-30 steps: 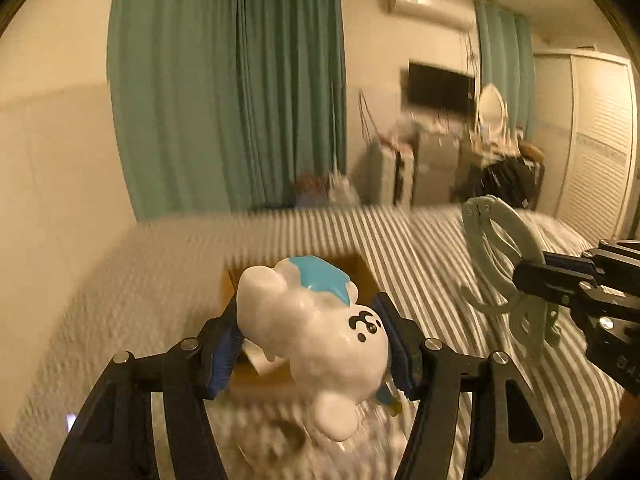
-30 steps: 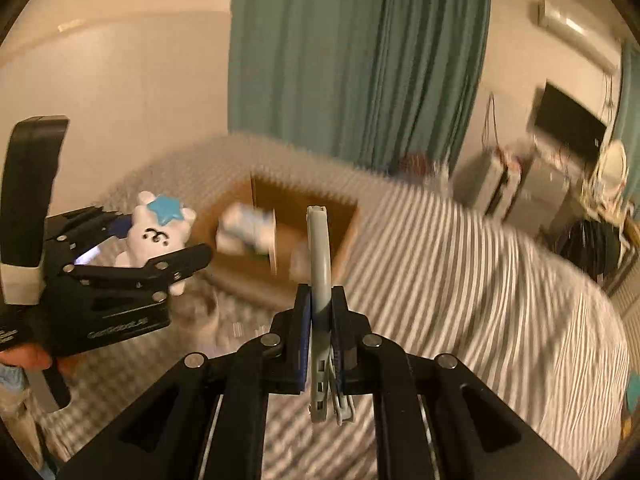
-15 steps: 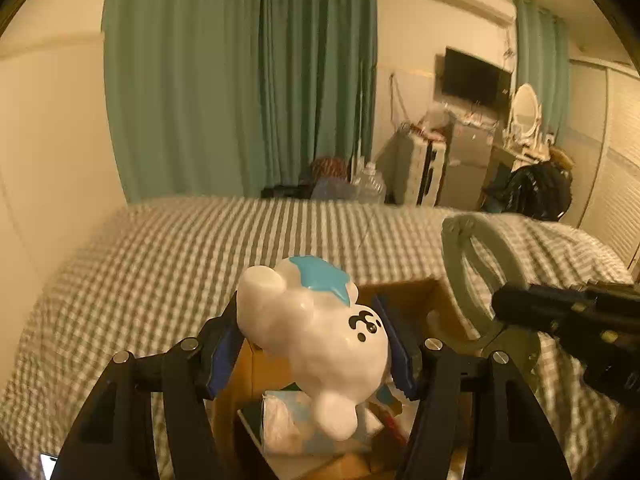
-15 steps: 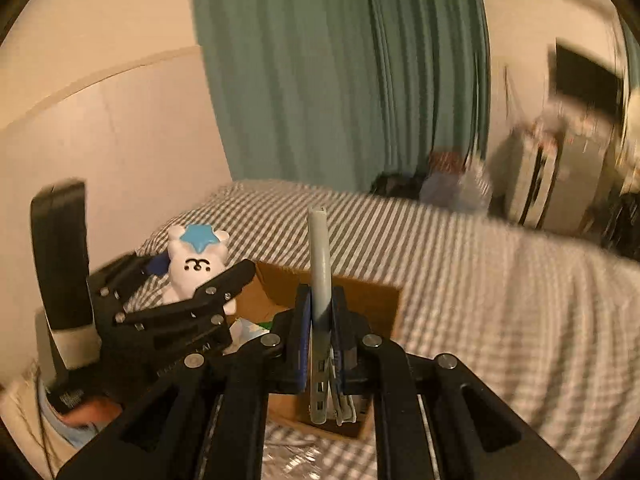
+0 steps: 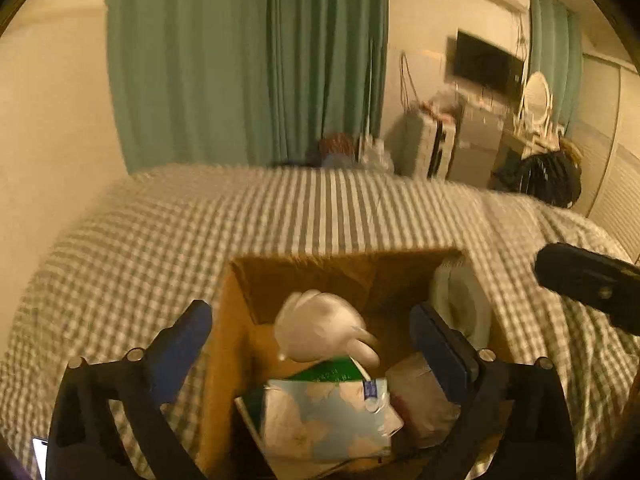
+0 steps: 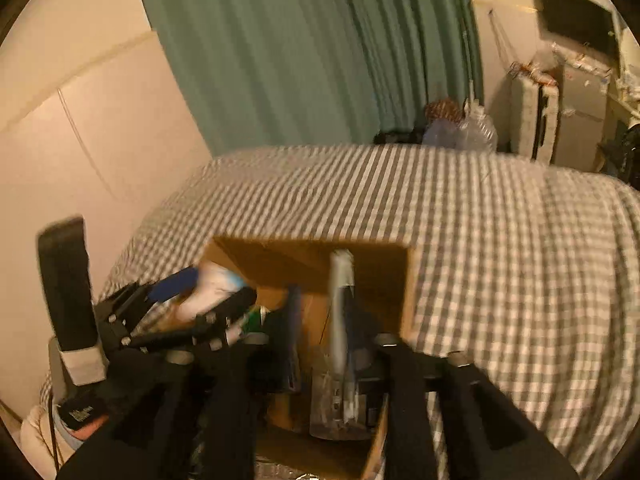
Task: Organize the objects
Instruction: 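Drop the plush toy into the box with the left tool while the right tool drops the clip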
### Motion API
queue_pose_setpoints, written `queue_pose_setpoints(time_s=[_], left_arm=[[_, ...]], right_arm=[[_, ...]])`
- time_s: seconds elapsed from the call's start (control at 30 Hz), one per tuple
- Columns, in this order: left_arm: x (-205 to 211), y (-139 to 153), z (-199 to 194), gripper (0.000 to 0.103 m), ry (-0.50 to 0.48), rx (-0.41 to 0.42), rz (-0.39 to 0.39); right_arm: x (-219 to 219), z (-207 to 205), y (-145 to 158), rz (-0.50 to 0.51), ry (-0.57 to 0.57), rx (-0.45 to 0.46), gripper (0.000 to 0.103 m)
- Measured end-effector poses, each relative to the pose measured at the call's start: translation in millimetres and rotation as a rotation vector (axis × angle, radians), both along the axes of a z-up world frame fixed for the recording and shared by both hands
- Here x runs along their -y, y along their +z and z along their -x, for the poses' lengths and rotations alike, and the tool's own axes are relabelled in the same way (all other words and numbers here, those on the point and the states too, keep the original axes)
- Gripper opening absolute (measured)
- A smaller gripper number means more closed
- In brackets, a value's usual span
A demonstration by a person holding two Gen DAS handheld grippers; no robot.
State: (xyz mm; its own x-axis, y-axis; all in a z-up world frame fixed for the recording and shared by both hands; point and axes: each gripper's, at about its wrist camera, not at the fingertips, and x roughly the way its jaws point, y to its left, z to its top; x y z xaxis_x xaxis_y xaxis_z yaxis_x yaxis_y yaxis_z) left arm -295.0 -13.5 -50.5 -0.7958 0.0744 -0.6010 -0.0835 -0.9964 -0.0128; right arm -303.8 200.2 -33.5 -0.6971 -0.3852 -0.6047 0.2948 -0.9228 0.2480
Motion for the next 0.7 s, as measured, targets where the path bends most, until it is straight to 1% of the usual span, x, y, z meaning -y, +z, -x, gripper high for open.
queue_pose_setpoints(time_s=[0.03, 0.13, 0.23, 0.27, 0.3, 0.37, 0.43, 0.53, 0.63, 0.7], left_arm=[[-1.3, 9.3, -5.9, 0.102, -0.004, -0.011, 0.0], [-0.3, 41.6, -31.4, 0.103, 0.0, -0.056, 0.008], [2.9, 76.4, -69.7, 0.103, 0.002, -0.14, 0.01], [2.5, 83.9, -80.7, 0.103, 0.0, -0.158, 0.009], [4.4, 89.2, -91.9, 0.103, -0.003, -0.174, 0.007], [7.8, 100.1, -111.4, 0.103, -0.013, -0.195, 0.002], [6.3, 100.7, -127.7, 0.103, -0.009, -0.2, 0.0], [9.5, 93.9, -152.4, 0.103, 0.015, -0.193, 0.02], [11.4, 74.0, -174.9, 0.103, 0.058, -0.195, 0.052], [15.1, 55.5, -187.6, 0.103, 0.088, -0.19, 0.046]], right_arm=[[-3.7, -10.5, 9.9, 0.004, -0.008, -0.027, 0.059], [-8.9, -43.0, 39.1, -0.028, -0.02, -0.085, 0.061], [-16.4, -70.3, 70.1, -0.074, -0.036, -0.151, 0.074], [-17.4, -81.6, 78.2, -0.088, -0.043, -0.175, 0.079], [-15.8, -93.8, 88.8, -0.104, -0.055, -0.2, 0.081], [-12.1, -120.6, 103.6, -0.138, -0.077, -0.242, 0.091], [-6.7, -139.9, 110.6, -0.16, -0.08, -0.258, 0.096], [-3.9, -163.5, 105.0, -0.191, -0.079, -0.271, 0.102], [3.3, -182.7, 88.7, -0.207, -0.069, -0.265, 0.103], [10.2, -193.0, 74.6, -0.206, -0.069, -0.247, 0.103]])
